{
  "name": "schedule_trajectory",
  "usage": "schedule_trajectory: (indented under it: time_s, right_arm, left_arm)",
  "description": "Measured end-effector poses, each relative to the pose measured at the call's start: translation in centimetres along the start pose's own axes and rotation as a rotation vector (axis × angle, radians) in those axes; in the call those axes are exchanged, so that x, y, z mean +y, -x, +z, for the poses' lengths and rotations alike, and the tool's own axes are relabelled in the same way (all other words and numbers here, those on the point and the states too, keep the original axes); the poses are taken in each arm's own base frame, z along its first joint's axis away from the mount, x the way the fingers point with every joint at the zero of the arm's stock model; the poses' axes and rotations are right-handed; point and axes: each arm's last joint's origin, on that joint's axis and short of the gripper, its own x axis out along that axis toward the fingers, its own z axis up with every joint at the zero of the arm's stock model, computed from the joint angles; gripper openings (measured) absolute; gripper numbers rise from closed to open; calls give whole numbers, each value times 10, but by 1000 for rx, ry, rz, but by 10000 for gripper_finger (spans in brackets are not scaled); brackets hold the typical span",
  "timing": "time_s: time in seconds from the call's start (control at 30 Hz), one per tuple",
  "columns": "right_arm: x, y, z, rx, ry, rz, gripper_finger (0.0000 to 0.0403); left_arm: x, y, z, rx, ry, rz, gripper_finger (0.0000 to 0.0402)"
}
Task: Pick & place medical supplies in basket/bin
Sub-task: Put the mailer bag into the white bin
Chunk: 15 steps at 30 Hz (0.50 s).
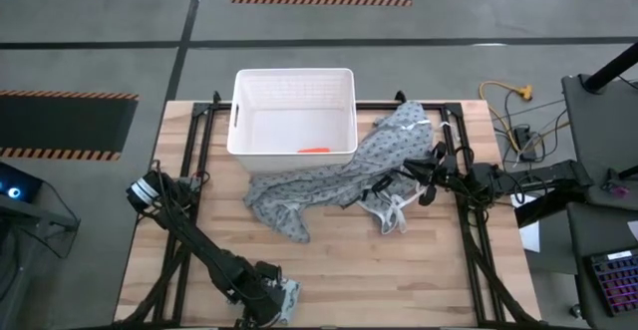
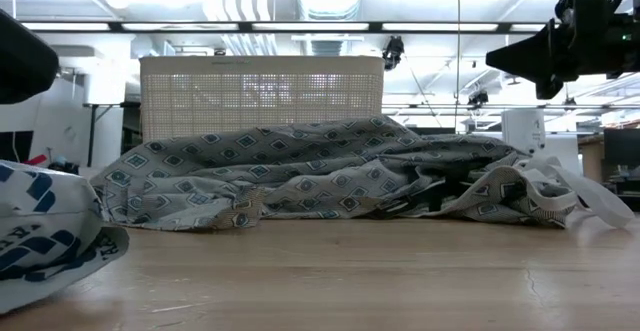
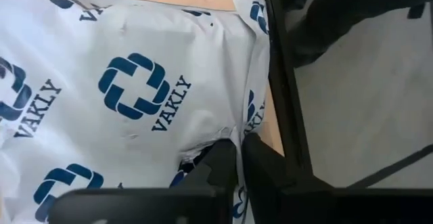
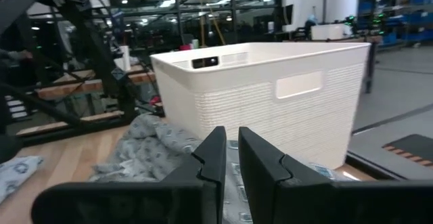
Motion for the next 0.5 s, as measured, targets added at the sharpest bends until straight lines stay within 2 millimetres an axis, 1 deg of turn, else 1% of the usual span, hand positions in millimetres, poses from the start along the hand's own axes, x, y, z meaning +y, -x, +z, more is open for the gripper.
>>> schedule_trajectory:
  time_s: [0.1,0.23,0.37,0.5]
  right_arm:
    - [-1,0,0,-3,3,-22,34]
    - [-1,0,0,-5,2,-44,34]
    - [-1,0,0,-6,1,-44,34]
    - [-1,0,0,-7,1,-44,34]
  left_arm:
    - [1,1,0,12,5,-9,2]
    - [1,8,-2,13,7,6,1]
    - [6,19,-5,-1,14,70,0]
    - [10,38,-6,-58,26,124,0]
